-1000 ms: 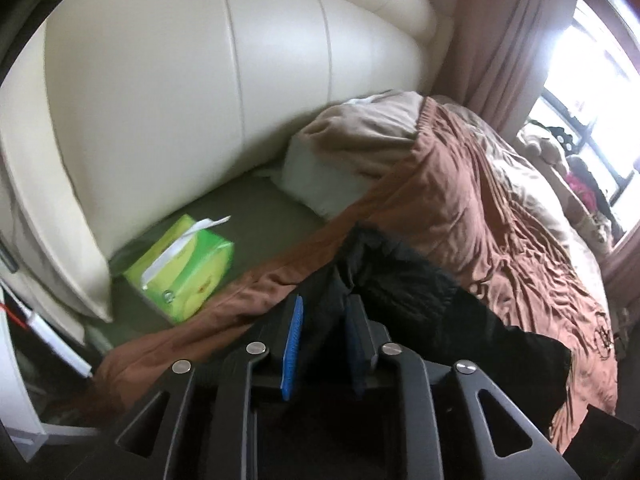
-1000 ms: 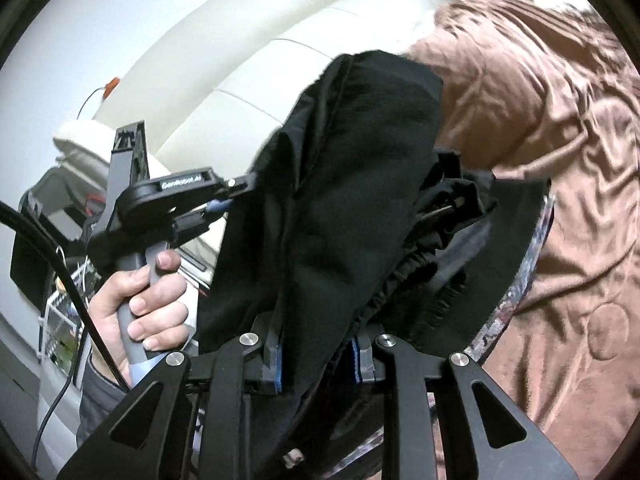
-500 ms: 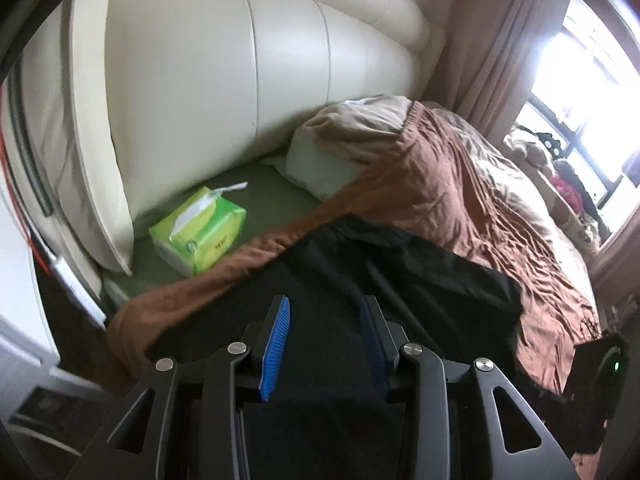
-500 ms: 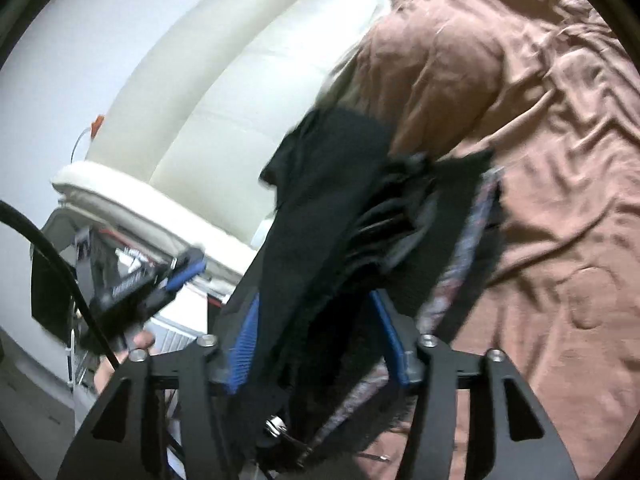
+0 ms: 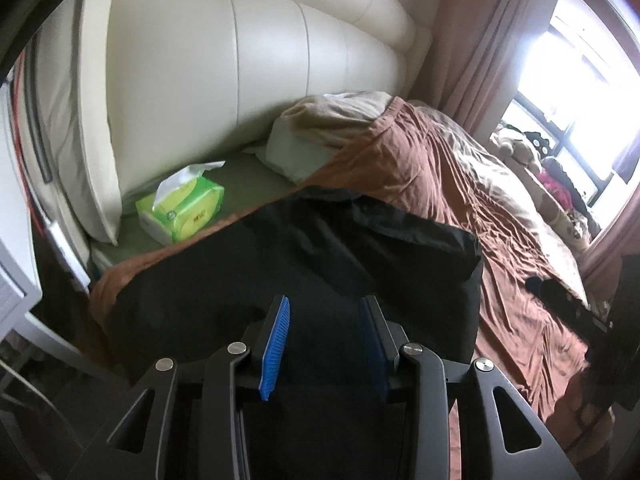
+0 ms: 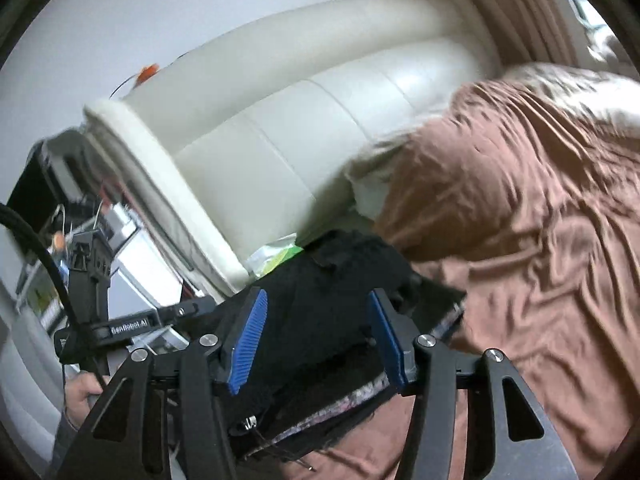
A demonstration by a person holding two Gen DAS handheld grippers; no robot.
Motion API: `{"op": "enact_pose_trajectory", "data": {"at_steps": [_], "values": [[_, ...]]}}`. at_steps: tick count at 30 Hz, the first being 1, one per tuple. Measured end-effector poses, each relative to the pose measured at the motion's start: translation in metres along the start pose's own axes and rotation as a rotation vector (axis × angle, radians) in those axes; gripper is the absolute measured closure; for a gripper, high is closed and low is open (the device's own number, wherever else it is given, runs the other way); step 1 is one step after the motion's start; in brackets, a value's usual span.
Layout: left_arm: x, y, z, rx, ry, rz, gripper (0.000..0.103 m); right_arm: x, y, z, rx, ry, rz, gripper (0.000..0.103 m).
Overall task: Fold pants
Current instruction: 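Lower the folded pants onto the bed corner and open both grippers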
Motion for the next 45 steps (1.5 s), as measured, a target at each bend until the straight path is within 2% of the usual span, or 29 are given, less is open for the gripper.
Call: {"op": "enact_pose_trajectory", "data": {"at_steps": [1,2,3,6,12,14,17,21,25,29,36,45], "values": [[-0.002,0.0,0.001,-0.003,-0.004,0.0,0.064,0.004,0.004,0.003,-0.001,-0.023,0.003,0.052],[-0.005,0.0,0.002,-0.004,-0.007,0.001,0.064,0.008,0.007,0.006,-0.007,-0.042,0.003,0.056],[-0.008,0.001,0.003,0.001,-0.011,0.0,0.064,0.012,0.01,0.005,-0.017,-0.054,0.001,0.064],[-0.017,0.003,0.009,-0.018,-0.037,0.002,0.064,0.02,0.021,0.009,-0.019,-0.097,0.004,0.073],[-0.027,0.01,0.012,-0.028,-0.053,0.0,0.064,0.02,0.066,0.013,-0.06,-0.224,0.073,0.073],[-0.029,0.015,0.011,-0.042,-0.053,-0.004,0.064,0.019,0.082,0.016,-0.078,-0.297,0.114,0.078],[-0.032,0.027,0.01,-0.042,-0.057,0.014,0.064,0.014,0.098,0.012,-0.102,-0.359,0.16,0.078],[-0.036,0.043,0.004,-0.045,-0.057,0.033,0.064,0.006,0.113,-0.003,-0.137,-0.396,0.182,0.079],[-0.037,0.052,-0.006,-0.038,-0.035,0.039,0.064,0.0,0.121,-0.019,-0.131,-0.378,0.193,0.079],[-0.041,0.058,-0.011,-0.028,-0.031,0.055,0.065,-0.005,0.123,-0.03,-0.113,-0.339,0.189,0.079],[-0.049,0.051,-0.018,-0.033,-0.017,0.062,0.065,-0.02,0.106,-0.028,-0.122,-0.322,0.187,0.079],[-0.068,0.027,-0.04,-0.012,0.005,0.046,0.064,-0.037,0.07,-0.028,-0.182,-0.309,0.243,0.079]]}}
Point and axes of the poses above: each gripper's, at about its wrist camera, not at the fingertips, and y roughly the way its jaws point, z to its left, x to its top, the point moved 6 cm from there along y, roughly the way its jaws point, and after that the axes turned 13 degrees about z, right-handed, at the moved point
